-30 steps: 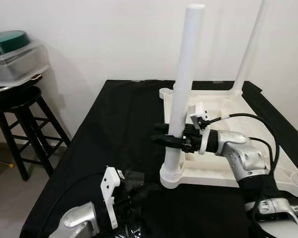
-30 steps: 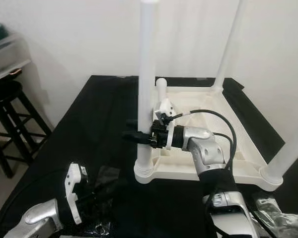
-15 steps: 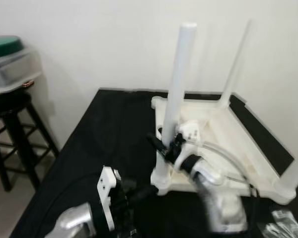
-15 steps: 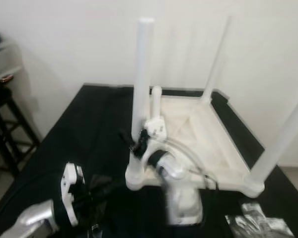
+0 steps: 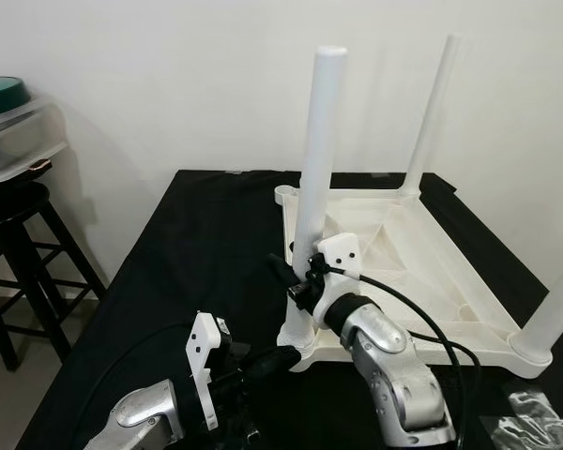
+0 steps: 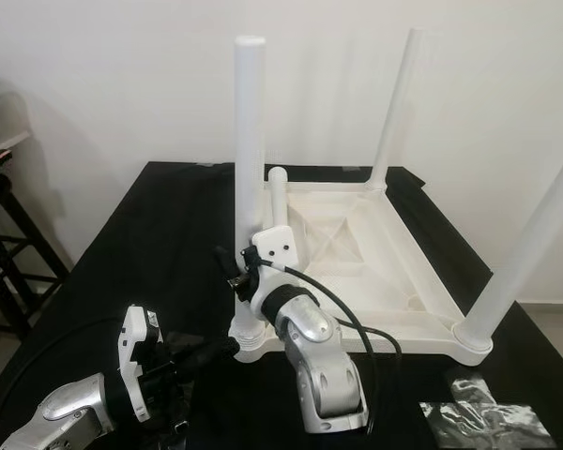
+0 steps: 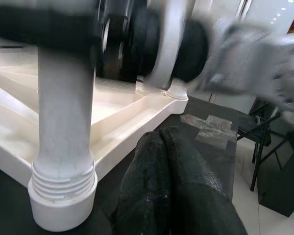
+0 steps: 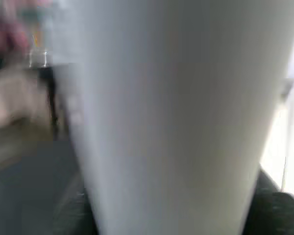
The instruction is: Building children table
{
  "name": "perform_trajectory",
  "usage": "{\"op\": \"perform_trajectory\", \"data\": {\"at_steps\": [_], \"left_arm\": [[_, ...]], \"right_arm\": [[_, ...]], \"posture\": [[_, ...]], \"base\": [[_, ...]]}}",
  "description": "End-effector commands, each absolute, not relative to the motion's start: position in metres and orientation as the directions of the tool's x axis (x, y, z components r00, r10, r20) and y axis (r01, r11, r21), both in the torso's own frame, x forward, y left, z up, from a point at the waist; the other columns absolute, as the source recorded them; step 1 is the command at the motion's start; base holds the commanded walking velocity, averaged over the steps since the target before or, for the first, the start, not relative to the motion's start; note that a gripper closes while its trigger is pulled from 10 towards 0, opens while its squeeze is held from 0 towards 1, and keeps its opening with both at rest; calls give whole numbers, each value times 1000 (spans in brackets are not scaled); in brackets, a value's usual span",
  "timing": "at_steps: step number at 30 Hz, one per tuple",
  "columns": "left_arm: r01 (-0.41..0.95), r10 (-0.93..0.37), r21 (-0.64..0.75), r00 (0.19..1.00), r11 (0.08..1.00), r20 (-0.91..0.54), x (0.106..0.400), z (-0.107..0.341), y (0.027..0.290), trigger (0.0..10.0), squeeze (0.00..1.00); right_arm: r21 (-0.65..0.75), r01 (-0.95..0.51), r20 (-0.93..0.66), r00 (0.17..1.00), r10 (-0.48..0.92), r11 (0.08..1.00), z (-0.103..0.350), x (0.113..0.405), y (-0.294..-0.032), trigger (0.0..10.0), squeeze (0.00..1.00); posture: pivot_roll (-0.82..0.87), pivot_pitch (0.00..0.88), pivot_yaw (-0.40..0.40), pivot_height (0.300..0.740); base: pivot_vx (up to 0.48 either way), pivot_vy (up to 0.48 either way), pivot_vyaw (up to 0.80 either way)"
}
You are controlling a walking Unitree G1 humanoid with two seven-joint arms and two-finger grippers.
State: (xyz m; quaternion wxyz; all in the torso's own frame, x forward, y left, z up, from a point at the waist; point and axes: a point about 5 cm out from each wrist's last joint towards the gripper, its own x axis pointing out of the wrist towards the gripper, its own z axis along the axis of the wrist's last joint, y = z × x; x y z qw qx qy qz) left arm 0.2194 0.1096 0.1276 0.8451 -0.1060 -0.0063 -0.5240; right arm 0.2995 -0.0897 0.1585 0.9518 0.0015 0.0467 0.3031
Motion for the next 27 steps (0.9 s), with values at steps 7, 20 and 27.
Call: {"op": "perform_trajectory", "data": {"at_steps": [7, 20, 27], "left_arm": [[886, -885, -173, 451, 429, 114, 221, 125, 109, 10000, 0], [886, -885, -168, 453, 433, 106, 224, 121, 107, 10000, 0], [886, -885, -169, 453, 432, 110, 224, 120, 105, 10000, 0]], "right_arm": [[-75, -750, -50, 661, 748, 657, 183, 319, -117, 10000, 118], [-47, -927, -67, 376, 924, 373, 199, 351, -146, 0, 0], [-23, -953, -71, 303, 950, 302, 194, 350, -150, 0, 0]], "posture": [[-7, 0, -5, 740], [10, 0, -10, 740], [2, 0, -13, 740]], "base": [[0, 0, 0], [0, 0, 0], [0, 0, 0]]}}
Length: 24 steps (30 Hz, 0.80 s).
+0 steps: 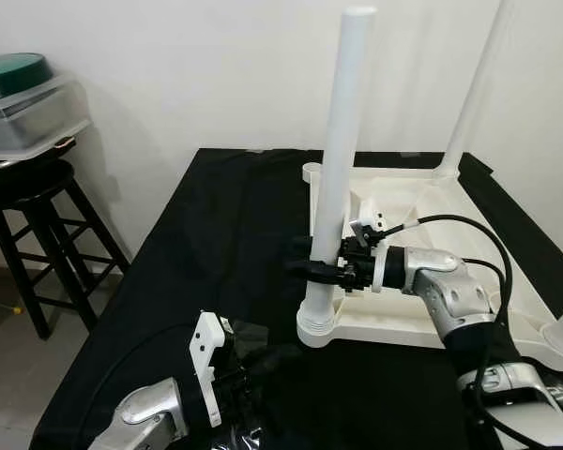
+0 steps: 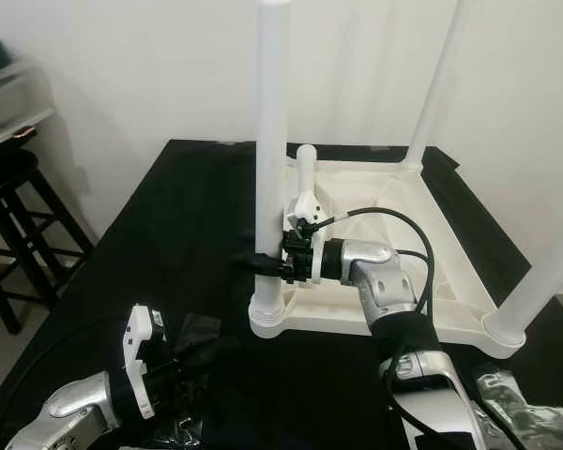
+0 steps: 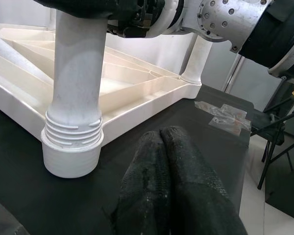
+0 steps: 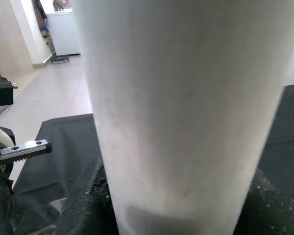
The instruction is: Building children table
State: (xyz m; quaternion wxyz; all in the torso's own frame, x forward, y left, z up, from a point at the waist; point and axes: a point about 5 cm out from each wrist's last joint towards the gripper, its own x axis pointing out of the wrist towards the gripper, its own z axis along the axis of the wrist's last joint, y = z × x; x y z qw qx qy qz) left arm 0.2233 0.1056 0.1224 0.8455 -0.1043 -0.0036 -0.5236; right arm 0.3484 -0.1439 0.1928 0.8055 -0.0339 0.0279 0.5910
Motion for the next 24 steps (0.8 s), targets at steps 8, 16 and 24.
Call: {"op": "perform_trajectory", "data": {"at_steps": [8, 16, 24], "left_arm": [[886, -885, -168, 452, 431, 115, 224, 120, 104, 10000, 0], [886, -884, -171, 452, 431, 117, 223, 122, 109, 10000, 0], [887, -885, -169, 451, 430, 117, 227, 122, 109, 10000, 0]], "right_arm": [[-47, -913, -101, 409, 907, 406, 175, 344, -156, 0, 0], [178, -286, -254, 911, 324, 942, 113, 289, -101, 0, 0], [56, -380, -185, 905, 384, 923, 123, 296, -88, 0, 0]], "posture": [[-7, 0, -12, 740], [-33, 0, -7, 740], [-36, 0, -7, 740]], "base": [[0, 0, 0], [0, 0, 0], [0, 0, 0]]}}
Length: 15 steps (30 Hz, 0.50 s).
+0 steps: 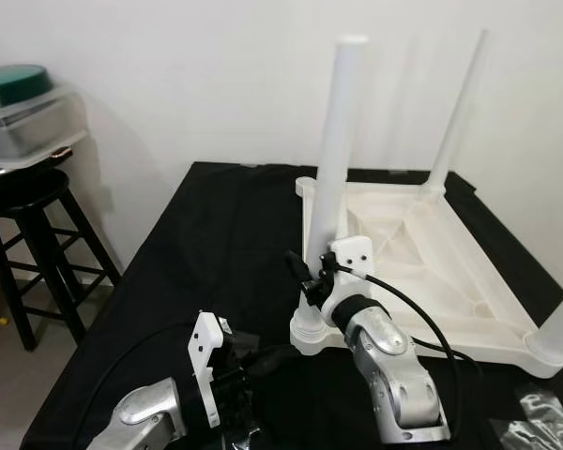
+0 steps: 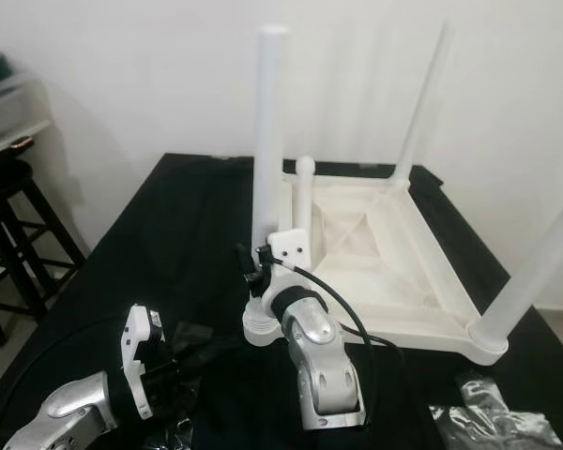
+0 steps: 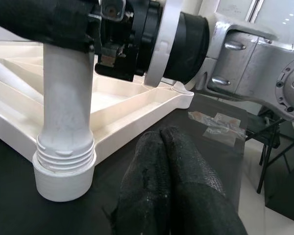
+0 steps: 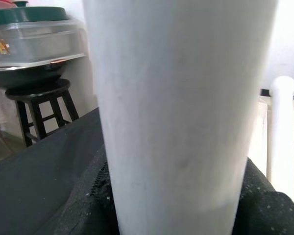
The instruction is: Building children table
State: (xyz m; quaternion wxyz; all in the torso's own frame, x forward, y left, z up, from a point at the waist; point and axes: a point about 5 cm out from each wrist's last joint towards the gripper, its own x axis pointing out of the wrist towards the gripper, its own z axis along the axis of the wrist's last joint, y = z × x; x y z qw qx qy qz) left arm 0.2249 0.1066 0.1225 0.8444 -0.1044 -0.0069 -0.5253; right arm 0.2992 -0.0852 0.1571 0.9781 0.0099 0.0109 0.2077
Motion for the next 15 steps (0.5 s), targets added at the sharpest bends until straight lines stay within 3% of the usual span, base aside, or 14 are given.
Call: {"op": "perform_trajectory", "data": {"at_steps": [1, 2, 3, 4, 5, 6, 7, 12, 15], "left_arm": [[887, -885, -169, 451, 430, 117, 227, 122, 109, 10000, 0], [886, -883, -167, 455, 434, 118, 227, 122, 108, 10000, 0], [883, -879, -165, 461, 440, 121, 228, 123, 108, 10000, 0], [881, -877, -165, 465, 444, 123, 228, 123, 108, 10000, 0], [880, -876, -165, 466, 445, 124, 228, 123, 108, 10000, 0], [880, -876, -165, 466, 445, 124, 228, 123, 108, 10000, 0], [881, -877, -166, 465, 443, 124, 229, 123, 107, 10000, 0], [882, -878, -167, 462, 440, 124, 229, 123, 106, 10000, 0], [884, -880, -167, 459, 437, 125, 230, 122, 105, 10000, 0]], "right_arm": [[56, -380, -185, 905, 384, 923, 123, 296, -88, 0, 0], [57, -369, -191, 908, 373, 928, 123, 295, -87, 0, 0], [54, -344, -207, 915, 347, 938, 125, 294, -85, 1922, 0], [50, -324, -218, 920, 327, 945, 127, 293, -83, 1922, 0], [48, -349, -192, 916, 352, 936, 135, 295, -82, 10000, 929], [48, -349, -192, 916, 352, 936, 135, 295, -82, 10000, 929], [68, -445, -132, 883, 450, 893, 149, 302, -80, 10000, 1000], [86, -577, -53, 812, 582, 812, 165, 308, -80, 10000, 1000], [-14, -870, 34, 492, 870, 492, 192, 313, -97, 10000, 1000]], "posture": [[-36, 0, -7, 740], [-35, 0, -8, 740], [-31, 0, -9, 740], [-31, 0, -9, 740], [-30, 0, -10, 740], [-30, 0, -10, 740], [-34, 0, -9, 740], [-33, 0, -9, 740], [-32, 0, -13, 740]], "base": [[0, 0, 0], [0, 0, 0], [0, 0, 0], [0, 0, 0], [0, 0, 0], [0, 0, 0], [0, 0, 0], [0, 0, 0], [0, 0, 0]]}}
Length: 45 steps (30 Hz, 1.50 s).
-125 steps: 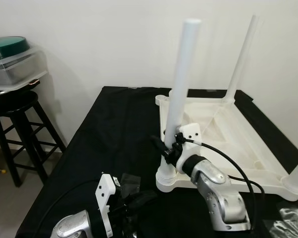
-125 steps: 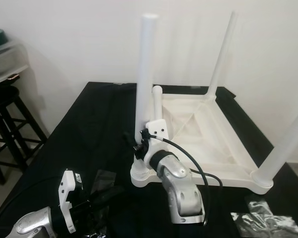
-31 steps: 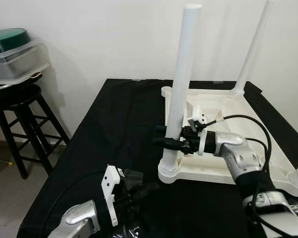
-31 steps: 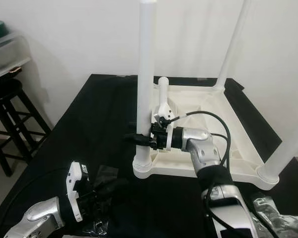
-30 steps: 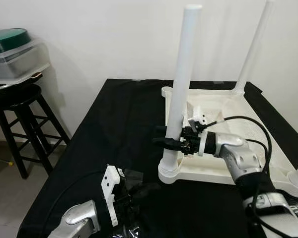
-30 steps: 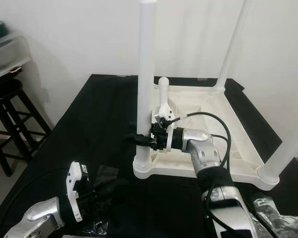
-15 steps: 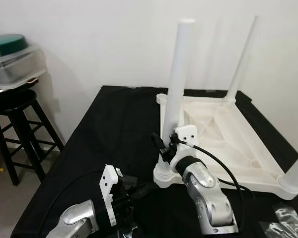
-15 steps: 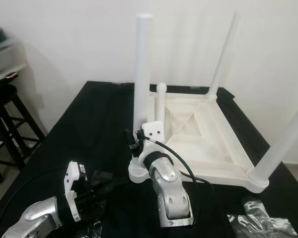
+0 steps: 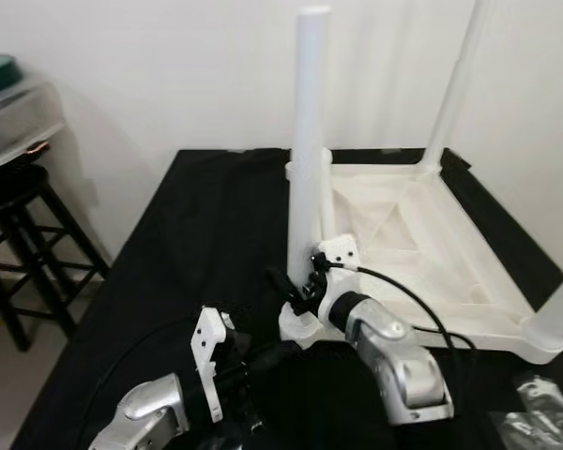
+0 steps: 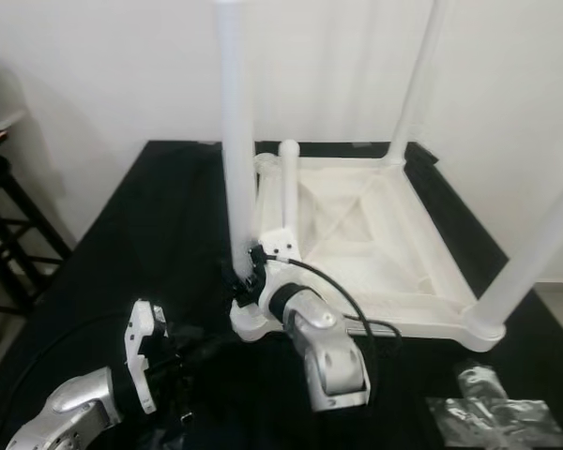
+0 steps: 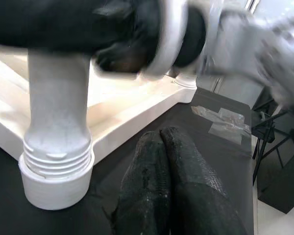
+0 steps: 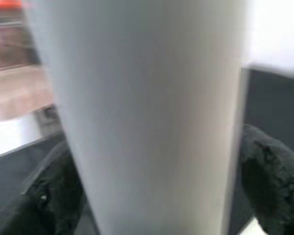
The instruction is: Building children table
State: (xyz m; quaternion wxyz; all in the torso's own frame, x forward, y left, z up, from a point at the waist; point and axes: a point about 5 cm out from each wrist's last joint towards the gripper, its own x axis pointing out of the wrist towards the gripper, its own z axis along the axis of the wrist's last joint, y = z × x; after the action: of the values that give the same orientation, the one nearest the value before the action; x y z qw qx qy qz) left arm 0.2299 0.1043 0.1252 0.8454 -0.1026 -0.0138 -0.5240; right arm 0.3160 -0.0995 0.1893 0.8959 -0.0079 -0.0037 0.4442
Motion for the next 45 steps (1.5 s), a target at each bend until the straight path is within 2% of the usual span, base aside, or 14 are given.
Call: {"op": "perform_trajectory", "data": {"at_steps": [1, 2, 10, 12, 13, 15, 21, 26, 30, 31, 34, 35, 37, 45], "left_arm": [[884, -880, -167, 459, 437, 125, 230, 122, 105, 10000, 0], [884, -880, -167, 458, 437, 125, 230, 122, 105, 10000, 0], [882, -878, -164, 462, 441, 126, 231, 121, 104, 10000, 0], [882, -877, -163, 464, 443, 125, 232, 120, 104, 10000, 0], [881, -877, -163, 464, 443, 125, 232, 120, 104, 10000, 0], [882, -877, -163, 464, 443, 124, 232, 120, 104, 10000, 0], [883, -879, -165, 461, 440, 123, 232, 119, 104, 10000, 0], [883, -879, -167, 461, 439, 124, 232, 119, 103, 10000, 0], [883, -879, -168, 460, 438, 127, 230, 119, 104, 10000, 0], [883, -879, -168, 460, 438, 127, 229, 119, 105, 10000, 0], [883, -879, -168, 460, 438, 127, 229, 119, 105, 10000, 0], [883, -879, -167, 460, 439, 127, 229, 119, 106, 10000, 0], [882, -878, -168, 462, 440, 126, 229, 119, 107, 10000, 0], [880, -875, -167, 468, 446, 128, 231, 118, 107, 10000, 0]], "right_arm": [[-14, -870, 34, 492, 870, 492, 192, 313, -97, 10000, 1000], [-34, -904, 30, 426, 904, 427, 195, 313, -102, 10000, 0], [-33, -943, -36, 332, 943, 331, 199, 337, -124, 10000, 0], [-10, -946, -41, 324, 945, 324, 201, 343, -129, 9176, 0], [8, -946, -44, 323, 945, 323, 201, 347, -131, 745, 0], [22, -949, -54, 312, 948, 314, 199, 349, -134, 0, 0], [19, -956, -67, 290, 955, 292, 195, 348, -141, 0, 0], [-12, -942, -71, 334, 940, 334, 192, 344, -148, 0, 0], [-30, -854, -84, 520, 850, 519, 180, 337, -158, 0, 0], [-4, -738, -72, 673, 736, 675, 170, 337, -150, 0, 0], [16, -638, -71, 767, 638, 770, 164, 337, -145, 0, 0], [92, -412, -129, 898, 421, 907, 143, 321, -131, 0, 0], [121, -299, -173, 933, 317, 947, 129, 300, -114, 0, 0], [81, -370, -194, 905, 379, 925, 121, 291, -95, 0, 0]], "posture": [[-32, 0, -13, 740], [-32, 0, -13, 740], [-19, 0, -18, 740], [-15, 0, -19, 740], [-14, 0, -20, 740], [-14, 0, -20, 740], [-16, 0, -16, 740], [-20, 0, -15, 740], [-26, 0, -26, 740], [-26, 0, -34, 740], [-26, 0, -34, 740], [-20, 0, -28, 740], [-34, 0, -10, 740], [-32, 0, -27, 740]], "base": [[0, 0, 0], [0, 0, 0], [0, 0, 0], [0, 0, 0], [0, 0, 0], [0, 0, 0], [0, 0, 0], [0, 0, 0], [0, 0, 0], [0, 0, 0], [0, 0, 0], [0, 0, 0], [0, 0, 0], [0, 0, 0]]}}
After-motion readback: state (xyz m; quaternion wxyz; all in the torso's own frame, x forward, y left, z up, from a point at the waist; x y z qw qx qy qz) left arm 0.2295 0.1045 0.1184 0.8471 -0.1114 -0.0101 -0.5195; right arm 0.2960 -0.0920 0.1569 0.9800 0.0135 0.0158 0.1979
